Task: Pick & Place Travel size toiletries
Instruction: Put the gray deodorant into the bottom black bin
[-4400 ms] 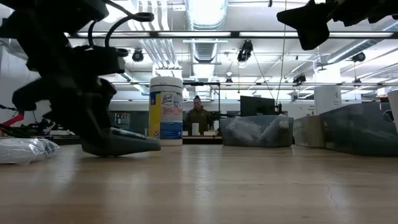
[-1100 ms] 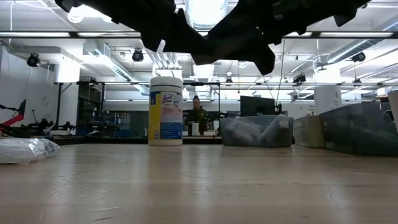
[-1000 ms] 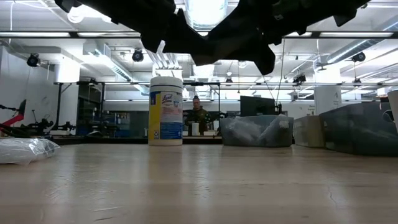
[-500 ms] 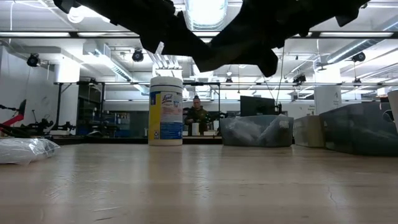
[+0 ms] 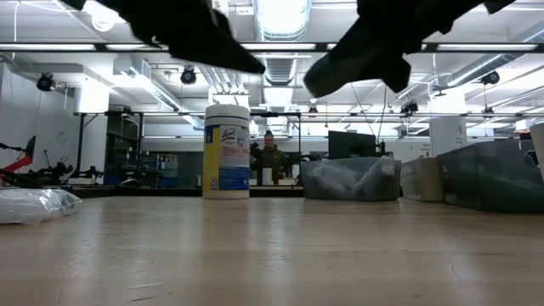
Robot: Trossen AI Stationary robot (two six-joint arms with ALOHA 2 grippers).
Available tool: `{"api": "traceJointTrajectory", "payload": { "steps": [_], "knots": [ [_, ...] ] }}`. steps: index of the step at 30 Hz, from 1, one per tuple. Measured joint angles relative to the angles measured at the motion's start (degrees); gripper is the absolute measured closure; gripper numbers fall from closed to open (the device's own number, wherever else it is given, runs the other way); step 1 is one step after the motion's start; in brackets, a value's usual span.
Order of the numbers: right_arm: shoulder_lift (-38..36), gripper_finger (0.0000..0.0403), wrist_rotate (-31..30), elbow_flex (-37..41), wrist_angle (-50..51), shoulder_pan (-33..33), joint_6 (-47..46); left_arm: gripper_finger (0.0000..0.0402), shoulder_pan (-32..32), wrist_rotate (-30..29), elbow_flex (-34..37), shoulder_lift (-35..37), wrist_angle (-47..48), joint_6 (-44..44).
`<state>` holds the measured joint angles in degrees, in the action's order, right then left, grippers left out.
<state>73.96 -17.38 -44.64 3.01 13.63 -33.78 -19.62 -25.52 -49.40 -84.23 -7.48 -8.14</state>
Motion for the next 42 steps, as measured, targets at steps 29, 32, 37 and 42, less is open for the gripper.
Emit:
{"api": "traceJointTrajectory", "payload": {
  "steps": [29, 32, 37, 42],
  "knots": [
    [-30.5, 0.0207, 8.1, 0.1, 56.9, 0.1, -29.3, 0.0128, 0.0, 10.3, 5.6, 0.8, -2.4, 8.9],
    [-32.3, 0.0203, 11.1, 0.1, 59.1, 0.1, -30.6, 0.0128, 0.0, 10.3, 5.6, 0.8, -2.5, 8.9],
    [-33.5, 0.0209, 16.0, 0.1, 67.4, 0.1, -34.8, 0.0128, 0.0, 10.3, 5.6, 0.8, -2.4, 8.9],
    [-33.3, 0.0203, 17.5, 0.1, 76.2, 0.1, -40.8, 0.0128, 0.0, 10.3, 5.6, 0.8, -2.4, 8.9]
  ]
}}
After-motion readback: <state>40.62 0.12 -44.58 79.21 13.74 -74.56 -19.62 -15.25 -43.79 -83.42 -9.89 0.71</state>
